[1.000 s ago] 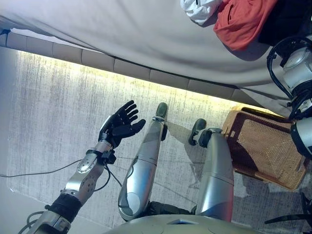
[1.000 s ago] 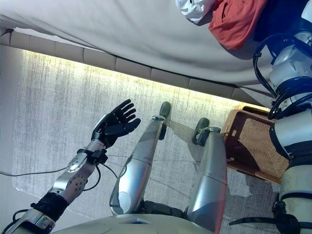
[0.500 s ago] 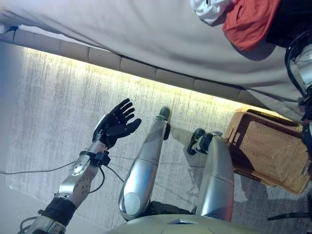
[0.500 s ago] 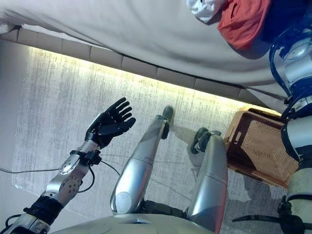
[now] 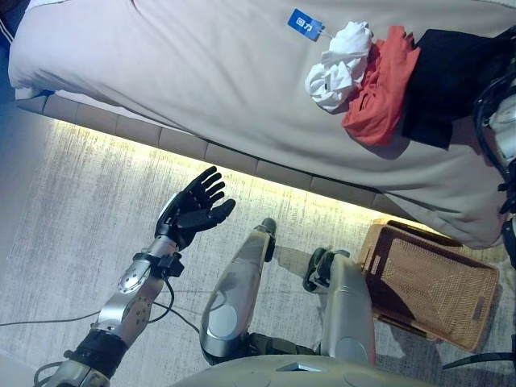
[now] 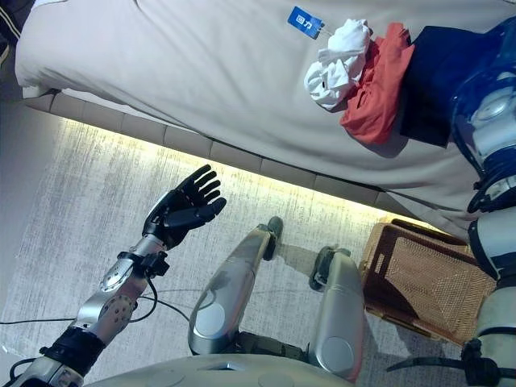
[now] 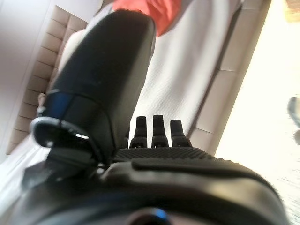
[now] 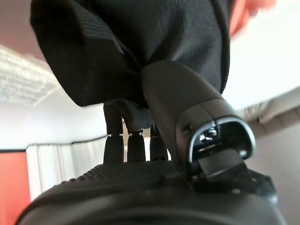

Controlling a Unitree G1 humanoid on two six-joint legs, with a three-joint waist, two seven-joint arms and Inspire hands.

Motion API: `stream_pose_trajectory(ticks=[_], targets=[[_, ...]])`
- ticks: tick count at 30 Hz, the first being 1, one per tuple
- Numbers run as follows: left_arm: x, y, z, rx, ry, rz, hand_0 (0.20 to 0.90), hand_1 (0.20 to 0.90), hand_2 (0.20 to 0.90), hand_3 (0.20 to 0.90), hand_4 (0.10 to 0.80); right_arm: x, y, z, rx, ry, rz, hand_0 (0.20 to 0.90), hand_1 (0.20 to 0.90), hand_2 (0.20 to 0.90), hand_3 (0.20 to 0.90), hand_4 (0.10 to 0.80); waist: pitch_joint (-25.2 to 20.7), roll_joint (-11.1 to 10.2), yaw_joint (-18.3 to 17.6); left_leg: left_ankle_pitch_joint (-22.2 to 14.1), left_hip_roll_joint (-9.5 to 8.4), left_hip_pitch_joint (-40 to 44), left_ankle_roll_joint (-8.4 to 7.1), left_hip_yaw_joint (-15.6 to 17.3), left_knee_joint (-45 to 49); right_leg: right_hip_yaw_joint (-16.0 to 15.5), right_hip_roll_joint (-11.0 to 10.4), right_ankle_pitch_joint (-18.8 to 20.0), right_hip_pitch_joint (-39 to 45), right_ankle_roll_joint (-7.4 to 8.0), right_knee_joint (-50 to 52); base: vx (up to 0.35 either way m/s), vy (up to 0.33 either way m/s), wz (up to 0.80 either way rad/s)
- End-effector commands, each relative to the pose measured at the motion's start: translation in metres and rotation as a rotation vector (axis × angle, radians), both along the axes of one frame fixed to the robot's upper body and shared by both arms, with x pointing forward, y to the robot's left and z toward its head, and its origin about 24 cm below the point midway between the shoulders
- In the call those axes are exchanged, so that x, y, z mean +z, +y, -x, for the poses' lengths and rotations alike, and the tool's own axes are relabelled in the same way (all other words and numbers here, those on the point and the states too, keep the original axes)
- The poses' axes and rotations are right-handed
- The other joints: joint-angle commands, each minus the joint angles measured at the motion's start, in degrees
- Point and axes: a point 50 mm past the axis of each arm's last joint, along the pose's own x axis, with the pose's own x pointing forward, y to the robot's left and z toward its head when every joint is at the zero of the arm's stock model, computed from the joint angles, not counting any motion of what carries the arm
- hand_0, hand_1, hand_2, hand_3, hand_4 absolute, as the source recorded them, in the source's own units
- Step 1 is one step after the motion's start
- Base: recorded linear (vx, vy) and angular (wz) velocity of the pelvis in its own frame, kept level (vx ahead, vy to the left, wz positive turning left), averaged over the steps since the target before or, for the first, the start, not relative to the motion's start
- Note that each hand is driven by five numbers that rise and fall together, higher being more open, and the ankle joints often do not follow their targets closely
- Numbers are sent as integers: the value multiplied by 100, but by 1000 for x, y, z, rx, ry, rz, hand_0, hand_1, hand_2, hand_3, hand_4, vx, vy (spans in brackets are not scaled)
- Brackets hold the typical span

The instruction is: Pick up the clothes from the bed and place them into the basket

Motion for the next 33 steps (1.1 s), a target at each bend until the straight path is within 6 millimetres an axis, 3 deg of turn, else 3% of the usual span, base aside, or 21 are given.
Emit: stream_pose_trajectory(ticks=[1,7,11,23,27,33], targets=[[4,0,8,3,-56,-5,900,900,900,900,800,48,-17,26,-38,-163,125,300,300,300,200,100,-1017,-443,-69,-153,213,497,14,164,-302,-393,234,565,510,-162,-889,71,63,-15],[0,-8,1,30,-35,-2,900,900,900,900,800,55,-31,40,-37,-148,150,300,300,300,200,100,-1567,-679,-325,-24,288,1514,-5,321,-1460,-298,398,954,1515,-6,-2268,104,65,-19],[-6,-13,2,32,-1,-9,900,900,900,900,800,65,-30,45,3,-143,192,300,300,300,200,100,-1997,-778,-513,95,308,2127,-31,426,-2240,-118,488,1223,2013,128,-3045,125,77,-17],[-28,-9,4,56,57,-21,900,900,900,900,800,88,-23,59,57,-271,218,300,300,300,200,100,-2604,-825,-1015,434,437,2952,-48,661,-3672,467,596,1805,2414,423,-4020,3,65,-24],[-39,-9,1,86,106,-23,900,900,900,900,800,76,-20,59,127,-283,135,300,300,300,200,100,-2689,-837,-1248,443,428,3068,-23,747,-3863,716,652,1907,2399,486,-4128,-23,28,-28],[-34,-14,-12,93,79,-32,900,900,900,900,800,18,-25,54,180,-82,11,300,300,300,200,100,-2702,-856,-1636,383,454,3192,17,1027,-3950,1171,718,2090,2343,555,-4274,-19,14,-27]])
